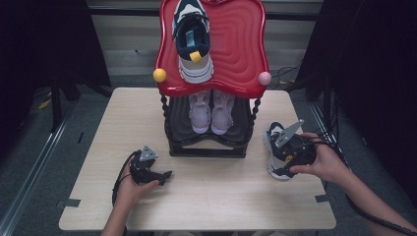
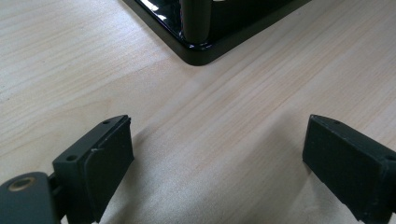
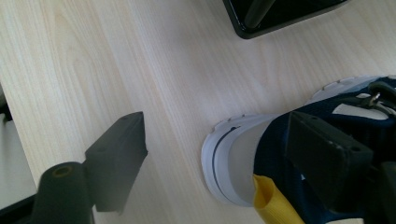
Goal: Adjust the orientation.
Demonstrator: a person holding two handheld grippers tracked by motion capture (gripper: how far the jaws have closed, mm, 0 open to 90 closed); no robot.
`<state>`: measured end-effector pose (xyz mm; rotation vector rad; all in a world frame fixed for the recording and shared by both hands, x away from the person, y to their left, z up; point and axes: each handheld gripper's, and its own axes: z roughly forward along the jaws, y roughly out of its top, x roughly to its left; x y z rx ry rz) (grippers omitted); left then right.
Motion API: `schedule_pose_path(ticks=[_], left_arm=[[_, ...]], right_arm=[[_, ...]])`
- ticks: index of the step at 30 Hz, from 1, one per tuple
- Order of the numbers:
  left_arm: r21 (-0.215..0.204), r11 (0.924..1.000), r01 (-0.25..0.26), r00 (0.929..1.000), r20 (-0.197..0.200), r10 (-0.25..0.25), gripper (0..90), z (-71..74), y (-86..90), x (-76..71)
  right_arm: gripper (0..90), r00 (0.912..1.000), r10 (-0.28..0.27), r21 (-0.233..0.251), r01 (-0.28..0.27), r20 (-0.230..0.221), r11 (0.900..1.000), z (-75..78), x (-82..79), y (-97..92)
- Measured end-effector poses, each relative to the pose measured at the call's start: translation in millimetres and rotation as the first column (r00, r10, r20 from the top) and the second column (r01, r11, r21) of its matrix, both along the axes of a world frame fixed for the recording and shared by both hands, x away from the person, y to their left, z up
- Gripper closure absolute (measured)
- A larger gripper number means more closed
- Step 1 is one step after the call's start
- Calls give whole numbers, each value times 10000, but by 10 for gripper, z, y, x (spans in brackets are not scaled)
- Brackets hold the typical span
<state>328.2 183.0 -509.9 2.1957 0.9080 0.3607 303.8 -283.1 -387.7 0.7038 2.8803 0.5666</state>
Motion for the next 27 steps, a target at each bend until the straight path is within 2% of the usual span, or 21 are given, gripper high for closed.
schedule_pose_path(ticks=[4,7,9,12,16,18,27], left_arm=[[-2,10000,-1,10000,-1,1,80,0,0,0],[-1,10000,1,10000,0,-1,80,0,0,0],[-5,10000,-1,10000,0,1,80,0,0,0],[-5,10000,-2,10000,1,2,80,0,0,0],[-5,10000,0,10000,-2,0,80,0,0,0],[-4,10000,-2,10000,0,2,80,0,0,0],[-4,10000,2,10000,0,-2,80,-1,0,0]], right_arm=[[210,9998,21,-175,-17,187,9998,14,26,-21],[210,9998,-126,-286,130,150,9995,33,39,-31],[210,9998,-19,-502,29,212,9987,36,53,-43],[213,9994,-112,-536,129,316,9985,50,78,-69],[232,9994,-107,-911,137,326,9957,11,122,-116],[256,9997,-178,-1072,192,144,9941,-23,132,-130],[431,10000,-10,-1672,15,29,9859,-185,154,-138]])
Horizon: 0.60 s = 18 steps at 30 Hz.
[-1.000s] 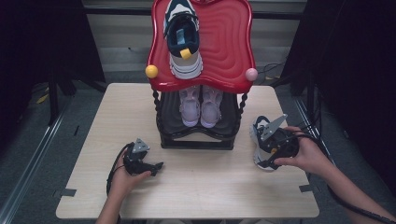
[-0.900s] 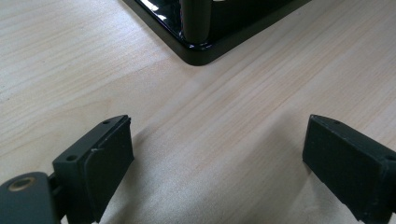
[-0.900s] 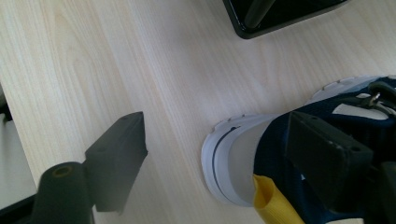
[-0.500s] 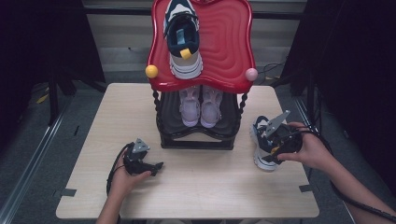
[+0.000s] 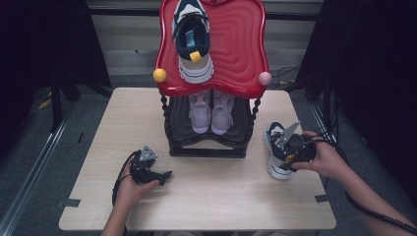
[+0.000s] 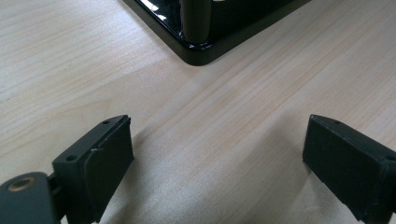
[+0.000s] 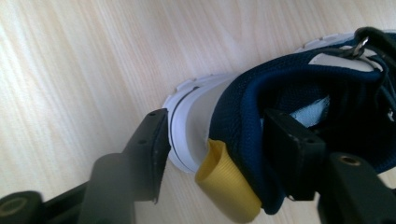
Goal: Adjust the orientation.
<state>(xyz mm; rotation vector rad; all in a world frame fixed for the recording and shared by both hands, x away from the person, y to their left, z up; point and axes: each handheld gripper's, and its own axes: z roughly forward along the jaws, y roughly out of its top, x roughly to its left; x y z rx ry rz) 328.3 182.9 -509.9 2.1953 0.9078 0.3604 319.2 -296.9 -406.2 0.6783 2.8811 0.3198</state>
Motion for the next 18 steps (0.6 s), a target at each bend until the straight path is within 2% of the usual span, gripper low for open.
schedule_pose_path(ticks=[1,3,6,8,13,14,15,16,18], left_arm=[[-1,10000,-4,10000,-2,4,79,0,0,0],[9,10000,-3,10000,-5,3,79,1,0,0],[15,10000,0,10000,-4,0,79,1,0,1],[18,10000,-10,10000,-16,10,78,1,-1,1],[26,10000,-12,10000,-18,13,77,1,-1,0],[30,10000,-12,10000,-7,12,77,1,-1,1],[17,10000,-1,10000,-7,1,77,1,-1,1],[26,10000,-2,10000,3,2,77,1,-1,2],[34,10000,-14,10000,-5,14,77,1,0,1]], right_arm=[[454,10000,-43,-34,43,-2,10000,-13,0,4],[489,9997,233,-99,-233,24,9997,-39,10,4],[550,9995,268,-196,-266,136,9995,-51,17,14],[593,9997,223,-287,-222,32,9993,-49,10,26],[633,9989,460,-143,-460,25,9988,-34,10,37],[635,9995,301,-111,-302,-54,9995,-37,-11,50],[635,9986,526,-139,-526,1,9985,-32,-13,55],[635,9992,396,-136,-397,-72,9991,-30,-36,71],[638,9985,532,-170,-535,-156,9984,-20,-71,90]])
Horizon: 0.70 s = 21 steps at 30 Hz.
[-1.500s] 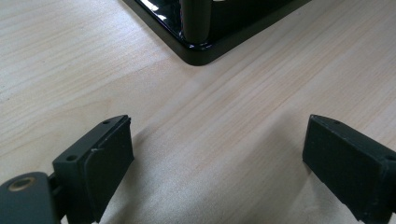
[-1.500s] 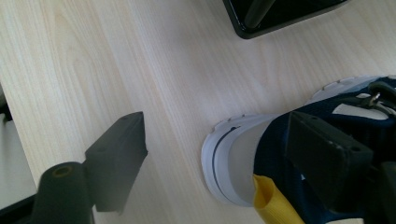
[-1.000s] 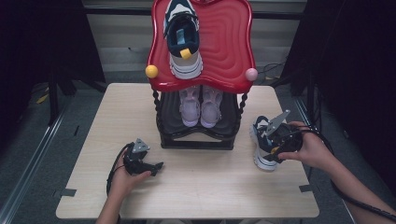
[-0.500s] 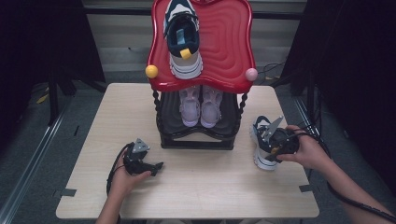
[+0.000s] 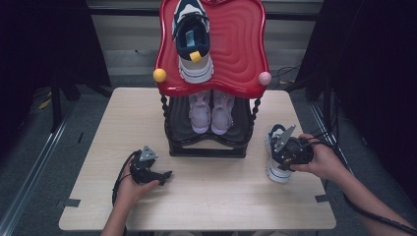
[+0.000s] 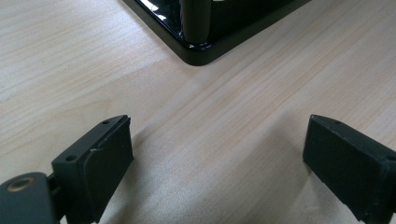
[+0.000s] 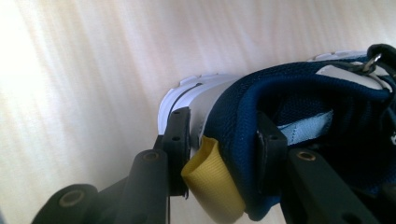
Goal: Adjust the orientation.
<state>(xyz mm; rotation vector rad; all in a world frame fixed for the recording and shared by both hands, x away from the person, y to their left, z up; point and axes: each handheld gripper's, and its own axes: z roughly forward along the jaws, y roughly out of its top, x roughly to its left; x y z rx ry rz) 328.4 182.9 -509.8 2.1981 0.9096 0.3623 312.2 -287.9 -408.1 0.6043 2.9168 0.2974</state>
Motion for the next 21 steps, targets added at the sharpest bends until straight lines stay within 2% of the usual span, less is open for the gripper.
schedule_pose_path(ticks=[3,8,9,12,15,21], left_arm=[[-14,10000,10,10000,7,-10,77,-1,-1,0],[-3,10000,2,10000,0,-2,77,0,0,0],[1,10000,0,10000,-1,0,77,0,0,0],[-7,10000,1,10000,0,-1,77,0,-1,0],[5,10000,1,10000,-1,-1,77,0,0,0],[0,10000,-1,10000,0,1,77,0,0,0]], right_arm=[[644,9994,332,69,-331,-128,9994,3,-59,36],[646,9986,321,-145,-327,-409,9994,35,-152,85],[647,9978,505,-97,-509,-437,9987,41,-155,90],[651,9968,450,25,-449,-667,9990,50,-202,127],[654,9966,547,51,-545,-616,9985,41,-218,160],[635,9954,550,-172,-565,-785,9983,50,-193,188]])
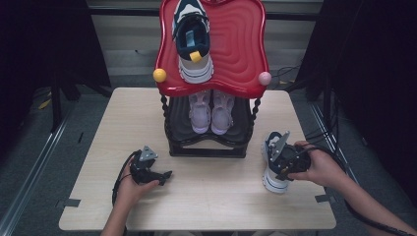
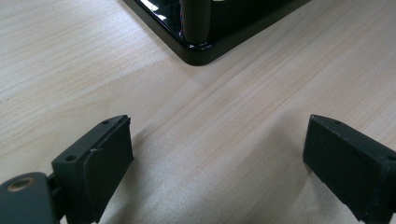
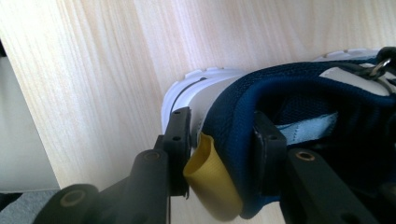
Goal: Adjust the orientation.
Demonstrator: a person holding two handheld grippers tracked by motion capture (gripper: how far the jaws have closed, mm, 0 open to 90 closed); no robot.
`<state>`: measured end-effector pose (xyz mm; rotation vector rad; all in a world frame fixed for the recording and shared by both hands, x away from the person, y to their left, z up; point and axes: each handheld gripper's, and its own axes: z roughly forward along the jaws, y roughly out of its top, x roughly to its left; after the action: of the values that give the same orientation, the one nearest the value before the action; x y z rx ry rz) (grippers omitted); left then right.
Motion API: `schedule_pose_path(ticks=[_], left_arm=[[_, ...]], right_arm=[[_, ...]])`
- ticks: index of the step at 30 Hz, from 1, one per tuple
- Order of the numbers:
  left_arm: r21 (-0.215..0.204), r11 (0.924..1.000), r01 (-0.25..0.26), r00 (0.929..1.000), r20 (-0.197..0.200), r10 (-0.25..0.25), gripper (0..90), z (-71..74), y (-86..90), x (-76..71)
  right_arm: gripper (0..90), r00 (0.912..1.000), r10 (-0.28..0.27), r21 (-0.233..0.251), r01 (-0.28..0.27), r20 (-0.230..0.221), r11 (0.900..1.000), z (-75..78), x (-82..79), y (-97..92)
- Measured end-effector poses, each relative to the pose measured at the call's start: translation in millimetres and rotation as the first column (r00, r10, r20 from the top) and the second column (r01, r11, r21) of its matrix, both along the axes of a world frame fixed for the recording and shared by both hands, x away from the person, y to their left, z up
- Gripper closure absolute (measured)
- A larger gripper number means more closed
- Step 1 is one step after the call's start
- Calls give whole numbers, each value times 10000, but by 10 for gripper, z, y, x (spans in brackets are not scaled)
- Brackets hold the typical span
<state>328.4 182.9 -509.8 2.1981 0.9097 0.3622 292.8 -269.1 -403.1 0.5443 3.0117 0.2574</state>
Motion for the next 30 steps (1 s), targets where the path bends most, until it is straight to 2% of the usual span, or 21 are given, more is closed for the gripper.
schedule_pose_path(ticks=[7,8,9,11,15,19,20,23,26,27,28,29,30], left_arm=[[-8,10000,10,10000,8,-10,77,0,0,1],[-10,10000,10,10000,9,-10,77,0,0,1],[-1,10000,3,10000,0,-3,77,0,0,0],[-18,10000,12,10000,1,-12,77,-1,-1,0],[2,10000,0,10000,-1,0,77,0,0,0],[-13,10000,10,10000,7,-10,77,0,-1,0],[-5,10000,2,10000,-3,-2,77,0,0,0],[-11,10000,8,10000,10,-8,77,0,0,1],[-13,10000,10,10000,7,-10,77,-1,-1,1],[-18,10000,12,10000,-1,-12,77,-1,-1,0],[-1,10000,-3,10000,-1,3,77,0,0,0],[-8,10000,10,10000,10,-10,77,0,0,1],[-19,10000,15,10000,-1,-15,77,-1,-1,0]], right_arm=[[570,9990,-326,-31,325,-311,9995,54,50,-14],[561,9996,-77,-75,74,-282,9999,53,75,-28],[558,9994,-104,-104,101,-341,9999,46,79,-27],[557,9986,-172,-345,155,-494,9993,22,83,-20],[558,9972,-158,-503,121,-728,9987,-34,104,-7],[579,9941,11,-689,-86,-1087,9976,-67,127,23],[582,9951,182,-710,-252,-975,9972,-79,142,27],[590,9927,176,-904,-285,-1190,9955,-103,145,46],[596,9910,255,-995,-388,-1317,9943,-137,155,50],[605,9902,322,-814,-436,-1361,9957,-153,158,54],[608,9894,204,-1137,-370,-1439,9928,-139,152,57],[610,9902,301,-926,-430,-1361,9948,-157,157,63],[616,9899,229,-917,-360,-1399,9951,-164,151,69]])
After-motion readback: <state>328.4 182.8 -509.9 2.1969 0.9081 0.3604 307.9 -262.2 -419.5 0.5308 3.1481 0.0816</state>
